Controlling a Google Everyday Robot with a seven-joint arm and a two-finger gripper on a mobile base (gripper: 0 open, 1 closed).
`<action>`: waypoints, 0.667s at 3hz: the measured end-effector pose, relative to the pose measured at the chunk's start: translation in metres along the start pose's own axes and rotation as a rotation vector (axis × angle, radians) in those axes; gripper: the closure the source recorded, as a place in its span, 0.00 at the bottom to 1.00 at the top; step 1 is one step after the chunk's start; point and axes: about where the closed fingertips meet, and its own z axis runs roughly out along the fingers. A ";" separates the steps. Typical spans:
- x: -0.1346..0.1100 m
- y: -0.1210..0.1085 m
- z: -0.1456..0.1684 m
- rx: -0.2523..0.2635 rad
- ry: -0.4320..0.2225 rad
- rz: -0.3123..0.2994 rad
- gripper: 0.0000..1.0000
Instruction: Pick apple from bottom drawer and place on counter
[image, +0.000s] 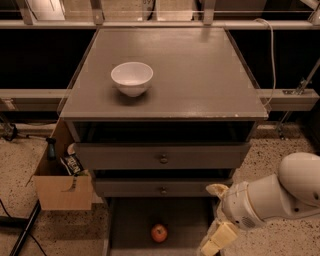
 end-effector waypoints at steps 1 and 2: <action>0.027 -0.004 0.033 -0.043 -0.053 0.035 0.00; 0.050 -0.009 0.071 -0.073 -0.110 0.033 0.00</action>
Offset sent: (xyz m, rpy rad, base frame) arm -0.0019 0.0149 -0.1414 0.2103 0.0372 0.0119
